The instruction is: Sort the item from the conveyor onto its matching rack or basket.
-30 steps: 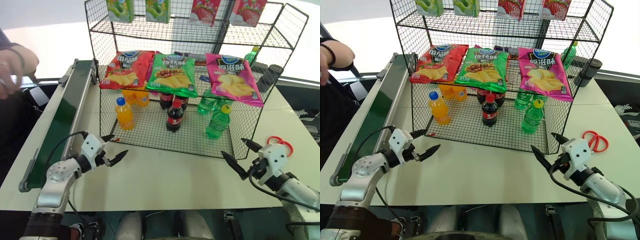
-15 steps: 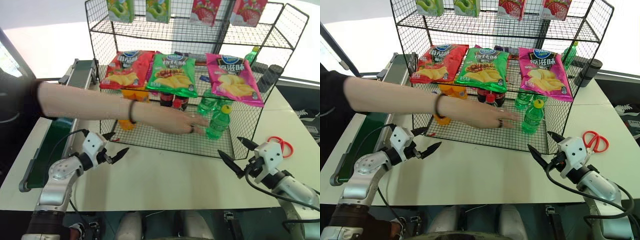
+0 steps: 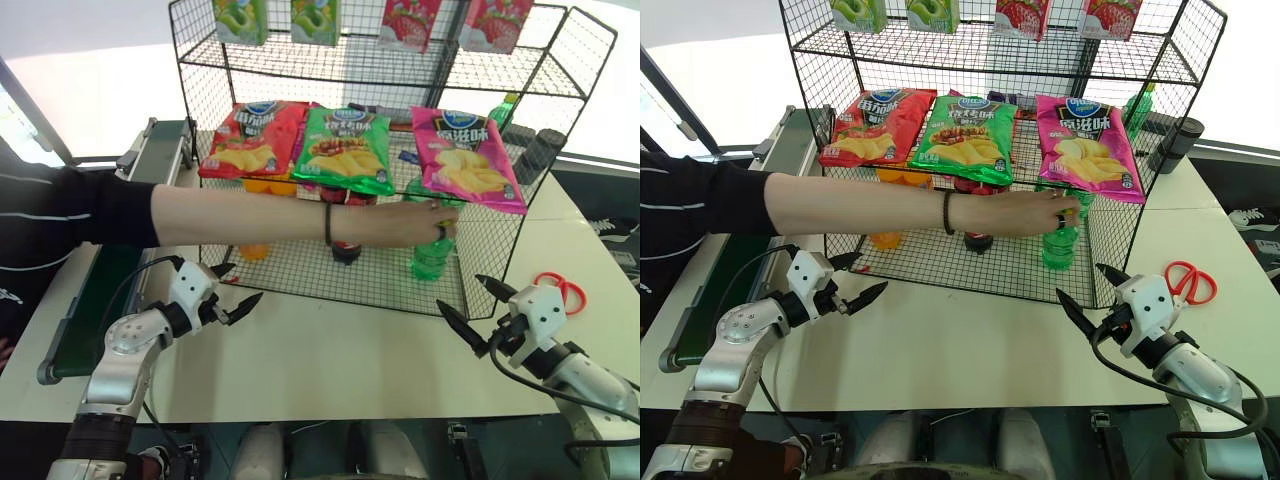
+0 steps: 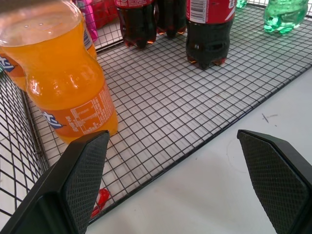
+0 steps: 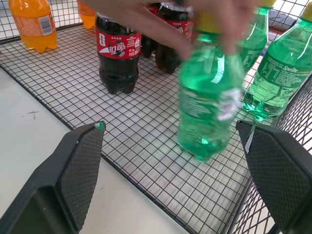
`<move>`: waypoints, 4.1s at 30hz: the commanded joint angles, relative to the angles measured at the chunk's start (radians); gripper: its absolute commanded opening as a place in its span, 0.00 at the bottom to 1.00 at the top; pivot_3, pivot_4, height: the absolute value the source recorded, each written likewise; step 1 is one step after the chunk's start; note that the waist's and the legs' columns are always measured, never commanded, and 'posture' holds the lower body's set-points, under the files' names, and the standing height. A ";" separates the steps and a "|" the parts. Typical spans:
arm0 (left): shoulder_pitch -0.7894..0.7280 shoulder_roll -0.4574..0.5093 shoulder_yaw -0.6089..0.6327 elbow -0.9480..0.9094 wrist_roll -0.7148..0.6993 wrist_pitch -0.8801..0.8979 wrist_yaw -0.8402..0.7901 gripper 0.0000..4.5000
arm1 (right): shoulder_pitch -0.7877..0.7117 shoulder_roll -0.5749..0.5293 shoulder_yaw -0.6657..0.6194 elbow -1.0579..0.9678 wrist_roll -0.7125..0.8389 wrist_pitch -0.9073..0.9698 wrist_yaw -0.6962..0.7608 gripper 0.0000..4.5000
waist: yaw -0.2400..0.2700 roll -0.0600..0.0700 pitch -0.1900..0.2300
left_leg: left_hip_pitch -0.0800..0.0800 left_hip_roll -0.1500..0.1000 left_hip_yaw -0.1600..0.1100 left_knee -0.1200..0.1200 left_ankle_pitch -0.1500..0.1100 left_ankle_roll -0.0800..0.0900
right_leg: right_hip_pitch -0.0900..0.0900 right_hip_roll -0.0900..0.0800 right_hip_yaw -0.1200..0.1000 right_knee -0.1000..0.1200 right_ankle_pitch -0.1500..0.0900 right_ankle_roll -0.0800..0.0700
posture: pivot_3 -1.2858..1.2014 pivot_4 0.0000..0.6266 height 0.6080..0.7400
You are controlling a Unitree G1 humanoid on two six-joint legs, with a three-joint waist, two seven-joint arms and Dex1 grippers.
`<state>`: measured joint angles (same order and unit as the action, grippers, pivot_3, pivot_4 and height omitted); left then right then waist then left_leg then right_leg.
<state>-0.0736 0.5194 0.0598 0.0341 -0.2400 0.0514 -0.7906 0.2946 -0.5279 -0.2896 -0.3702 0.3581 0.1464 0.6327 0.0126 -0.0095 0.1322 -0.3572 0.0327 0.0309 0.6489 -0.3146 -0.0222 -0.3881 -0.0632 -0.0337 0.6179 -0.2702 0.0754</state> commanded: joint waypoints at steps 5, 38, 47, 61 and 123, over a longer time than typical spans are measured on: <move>-0.008 0.004 0.010 -0.013 -0.005 -0.021 -0.003 1.00 | -0.010 0.005 0.002 -0.026 0.000 -0.017 -0.005 0.99 | 0.000 0.000 0.000 | 0.000 0.000 0.000 0.000 0.000 0.000 | 0.000 0.000 0.000 0.000 0.000 0.000 | 0.52 0.24 1.00; 0.069 -0.002 0.392 -0.104 -0.349 0.127 0.112 1.00 | -0.142 -0.007 0.112 -0.088 0.028 0.080 0.026 0.99 | -0.002 0.000 0.000 | 0.000 0.001 0.000 0.000 0.000 0.000 | 0.000 -0.001 0.000 0.000 0.000 0.000 | 0.52 0.24 1.00; 0.033 -0.026 0.435 0.078 -0.173 -0.001 0.341 1.00 | -0.211 0.054 0.359 -0.152 0.020 0.100 0.064 0.99 | 0.000 -0.003 -0.001 | 0.000 0.000 0.000 0.000 0.000 0.000 | 0.000 0.000 0.000 0.000 0.000 0.000 | 0.52 0.24 1.00; -0.034 -0.079 0.436 0.140 -0.122 -0.069 0.495 1.00 | -0.252 0.096 0.495 -0.118 0.030 0.082 0.136 0.99 | -0.002 -0.007 -0.002 | 0.000 0.001 0.000 0.000 0.000 0.000 | -0.001 -0.003 0.000 0.000 0.000 0.000 | 0.52 0.24 1.00; -0.104 -0.120 0.445 0.278 -0.082 -0.188 0.635 1.00 | -0.301 0.123 0.511 -0.088 0.054 0.083 0.175 0.99 | -0.003 -0.007 -0.002 | -0.002 -0.001 0.000 -0.003 0.000 -0.001 | -0.003 -0.010 -0.001 -0.001 -0.001 -0.002 | 0.52 0.24 1.00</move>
<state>-0.1623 0.3831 0.4881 0.3180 -0.3151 -0.1100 -0.1479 0.0038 -0.4101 0.2303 -0.4252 0.3897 0.2344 0.8049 0.0094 -0.0167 0.1302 -0.3590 0.0318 0.0313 0.6459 -0.3150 -0.0234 -0.3916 -0.0737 -0.0349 0.6166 -0.2709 0.0735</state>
